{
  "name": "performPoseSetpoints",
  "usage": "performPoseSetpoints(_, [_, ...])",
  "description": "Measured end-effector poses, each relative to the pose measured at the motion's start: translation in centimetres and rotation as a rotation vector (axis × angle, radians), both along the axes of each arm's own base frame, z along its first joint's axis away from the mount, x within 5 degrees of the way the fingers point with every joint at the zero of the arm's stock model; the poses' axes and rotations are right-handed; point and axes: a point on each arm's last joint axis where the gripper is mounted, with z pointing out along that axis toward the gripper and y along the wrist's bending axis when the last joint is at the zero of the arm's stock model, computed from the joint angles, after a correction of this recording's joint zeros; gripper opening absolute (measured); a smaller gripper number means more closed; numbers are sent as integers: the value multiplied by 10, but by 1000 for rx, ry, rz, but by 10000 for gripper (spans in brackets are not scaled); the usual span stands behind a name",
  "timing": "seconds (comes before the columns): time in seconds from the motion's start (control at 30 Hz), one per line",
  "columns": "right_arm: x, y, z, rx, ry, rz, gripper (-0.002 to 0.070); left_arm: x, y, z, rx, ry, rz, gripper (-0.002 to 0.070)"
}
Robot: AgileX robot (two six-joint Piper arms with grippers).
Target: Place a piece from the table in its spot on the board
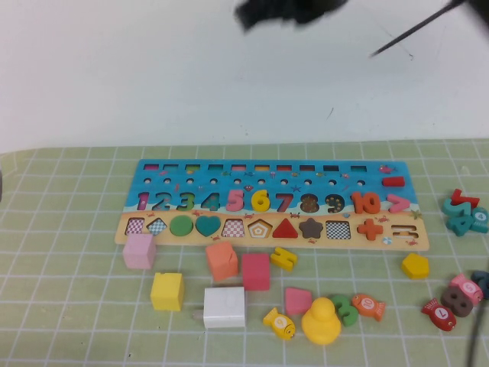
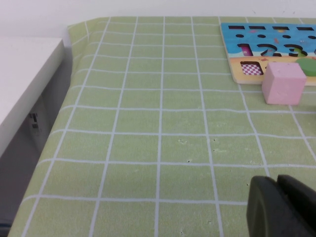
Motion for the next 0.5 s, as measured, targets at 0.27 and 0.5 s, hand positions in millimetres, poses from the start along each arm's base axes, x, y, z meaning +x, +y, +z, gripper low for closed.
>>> performPoseSetpoints(0.27, [-54, -55, 68, -27, -177, -63, 11, 0, 0, 0, 0, 0, 0, -2])
performPoseSetpoints(0.5, [-104, -109, 67, -57, -127, -162, 11, 0, 0, 0, 0, 0, 0, -2])
